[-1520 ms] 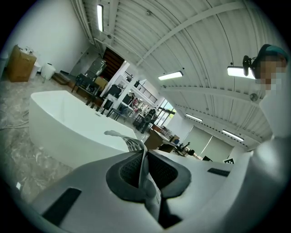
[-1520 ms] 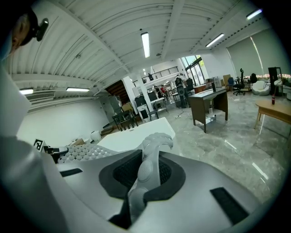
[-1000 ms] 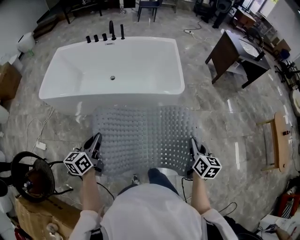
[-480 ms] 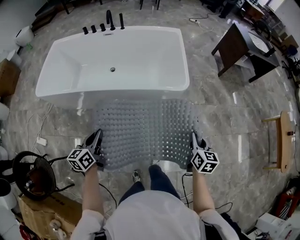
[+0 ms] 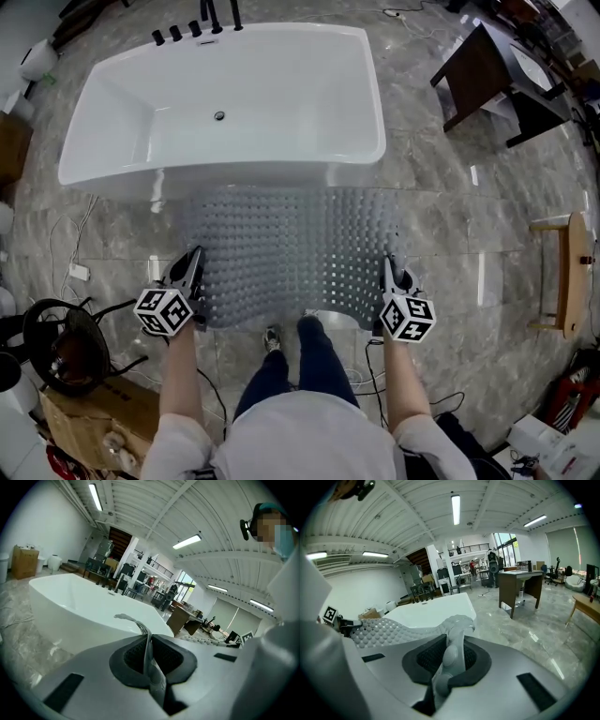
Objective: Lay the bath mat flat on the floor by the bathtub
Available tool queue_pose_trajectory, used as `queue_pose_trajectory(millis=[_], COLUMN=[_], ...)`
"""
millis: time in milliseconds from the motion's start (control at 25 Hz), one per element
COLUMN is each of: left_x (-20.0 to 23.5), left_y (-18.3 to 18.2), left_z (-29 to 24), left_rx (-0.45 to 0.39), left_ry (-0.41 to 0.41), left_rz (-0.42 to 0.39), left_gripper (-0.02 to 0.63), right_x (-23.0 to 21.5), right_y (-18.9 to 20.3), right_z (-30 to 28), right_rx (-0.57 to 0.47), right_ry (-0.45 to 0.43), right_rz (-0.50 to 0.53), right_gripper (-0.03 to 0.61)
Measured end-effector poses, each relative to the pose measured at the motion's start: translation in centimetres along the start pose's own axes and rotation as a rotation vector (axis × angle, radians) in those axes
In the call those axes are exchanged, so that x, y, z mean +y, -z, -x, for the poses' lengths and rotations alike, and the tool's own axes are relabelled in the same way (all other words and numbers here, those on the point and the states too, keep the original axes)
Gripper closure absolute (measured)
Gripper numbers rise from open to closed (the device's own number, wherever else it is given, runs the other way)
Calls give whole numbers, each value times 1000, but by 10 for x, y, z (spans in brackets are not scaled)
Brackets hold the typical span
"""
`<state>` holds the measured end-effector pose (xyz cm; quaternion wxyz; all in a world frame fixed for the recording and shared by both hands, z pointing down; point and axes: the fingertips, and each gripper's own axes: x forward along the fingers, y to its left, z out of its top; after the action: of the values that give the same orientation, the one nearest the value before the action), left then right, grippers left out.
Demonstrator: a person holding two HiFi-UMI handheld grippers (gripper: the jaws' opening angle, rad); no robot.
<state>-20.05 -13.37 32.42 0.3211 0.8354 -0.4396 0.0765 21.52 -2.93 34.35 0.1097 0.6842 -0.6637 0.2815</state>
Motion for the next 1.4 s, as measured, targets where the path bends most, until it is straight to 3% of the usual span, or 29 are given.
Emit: queue_pose_trajectory(millis=[480, 1400], left_x=[26, 105], left_y=[56, 146], left_z=[-50, -125], left_rx=[62, 128], left_ry=[-69, -138], left_rz=[-16, -9], left_gripper=[574, 574], right_x=[-34, -53], right_y=[44, 142], right_z=[-57, -164], right_rx=[59, 134], right_ry=[40, 35], right_rz=[65, 78], right_gripper=[537, 537])
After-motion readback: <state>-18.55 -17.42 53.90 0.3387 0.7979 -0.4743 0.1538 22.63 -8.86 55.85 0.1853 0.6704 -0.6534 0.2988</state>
